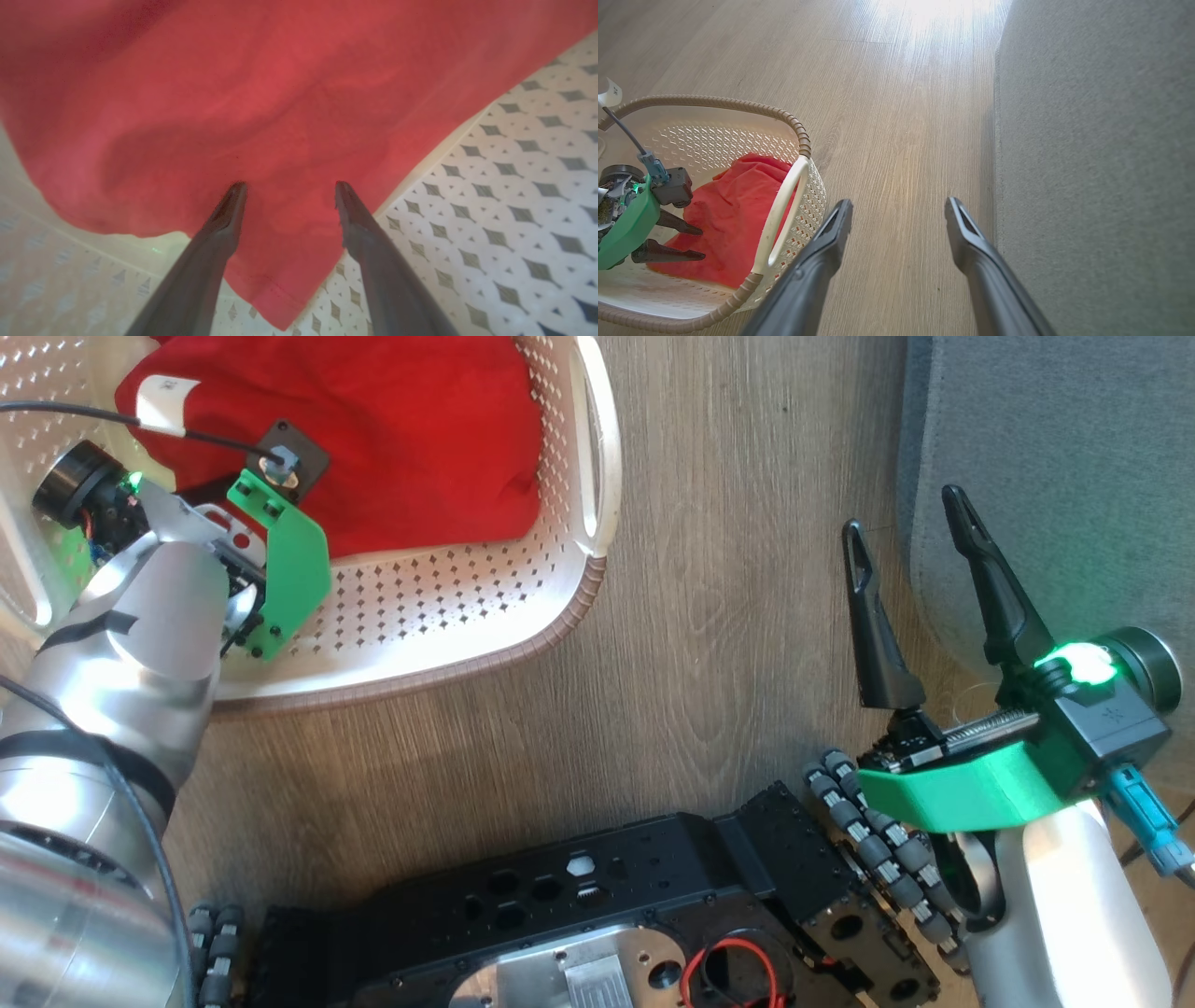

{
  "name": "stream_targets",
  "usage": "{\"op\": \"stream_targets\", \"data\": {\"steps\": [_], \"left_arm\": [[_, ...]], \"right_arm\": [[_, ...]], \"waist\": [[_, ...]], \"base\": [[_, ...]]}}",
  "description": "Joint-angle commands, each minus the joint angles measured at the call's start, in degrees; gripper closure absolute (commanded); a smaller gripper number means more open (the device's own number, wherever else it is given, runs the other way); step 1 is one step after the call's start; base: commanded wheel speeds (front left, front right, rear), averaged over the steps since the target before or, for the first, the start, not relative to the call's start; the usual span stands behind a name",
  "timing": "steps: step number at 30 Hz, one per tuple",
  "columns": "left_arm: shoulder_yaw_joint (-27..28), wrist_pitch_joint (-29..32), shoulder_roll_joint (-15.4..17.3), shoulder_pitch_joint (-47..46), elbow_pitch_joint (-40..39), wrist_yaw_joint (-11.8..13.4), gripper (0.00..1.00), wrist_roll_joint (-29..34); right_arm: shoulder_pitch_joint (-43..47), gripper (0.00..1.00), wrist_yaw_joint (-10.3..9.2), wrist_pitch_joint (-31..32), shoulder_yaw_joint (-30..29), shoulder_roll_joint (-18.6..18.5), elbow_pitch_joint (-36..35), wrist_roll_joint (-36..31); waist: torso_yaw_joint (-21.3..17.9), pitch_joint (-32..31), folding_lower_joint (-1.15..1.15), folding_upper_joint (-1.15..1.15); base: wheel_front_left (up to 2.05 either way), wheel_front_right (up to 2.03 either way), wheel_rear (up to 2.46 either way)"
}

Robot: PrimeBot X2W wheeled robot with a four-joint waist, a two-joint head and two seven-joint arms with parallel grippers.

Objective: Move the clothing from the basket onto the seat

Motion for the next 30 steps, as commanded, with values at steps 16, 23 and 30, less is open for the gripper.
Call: {"op": "stream_targets", "data": {"steps": [16, 23, 30], "left_arm": [[-6.6, 1.07, 0.05, -0.93, -0.22, 0.19, 0.0, 4.53], [-4.25, -3.91, -1.39, -3.38, -0.22, 2.67, 0.0, 1.66], [-2.64, -8.81, -1.63, -5.26, -0.22, 5.01, 0.0, -0.22]], "right_arm": [[4.6, 0.0, -0.02, 0.05, 2.19, -0.54, -2.81, -1.01], [4.54, 0.0, -0.02, 0.05, 2.25, -0.54, -2.78, -0.74], [3.8, 0.0, -0.02, 0.05, 2.24, -0.54, -2.32, -0.33]], "waist": [[0.42, 0.52, 0.0, 0.0], [0.48, 0.68, 0.0, 0.0], [0.49, 0.64, 0.0, 0.0]], "base": [[0.0, 0.0, 0.0], [0.0, 0.0, 0.0], [0.0, 0.0, 0.0]]}}
